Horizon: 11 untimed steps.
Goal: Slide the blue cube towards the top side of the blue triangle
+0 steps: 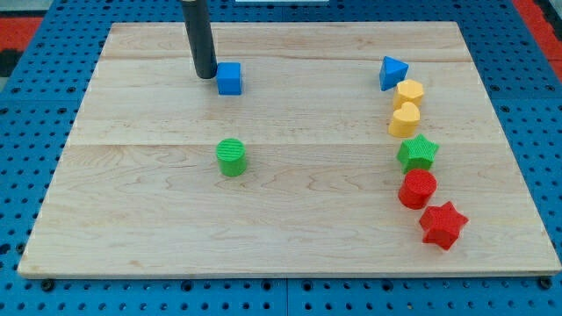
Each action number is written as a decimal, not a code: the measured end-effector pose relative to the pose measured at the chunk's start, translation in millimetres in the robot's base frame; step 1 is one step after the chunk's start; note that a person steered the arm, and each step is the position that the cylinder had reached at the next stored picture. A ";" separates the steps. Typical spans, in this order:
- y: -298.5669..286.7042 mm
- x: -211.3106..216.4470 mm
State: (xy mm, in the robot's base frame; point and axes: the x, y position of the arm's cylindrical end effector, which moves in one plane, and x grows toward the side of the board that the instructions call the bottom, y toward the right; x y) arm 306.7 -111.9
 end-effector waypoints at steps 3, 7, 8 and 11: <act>0.3 30.3; 90.4 -23.7; 72.5 -44.9; 117.4 -54.7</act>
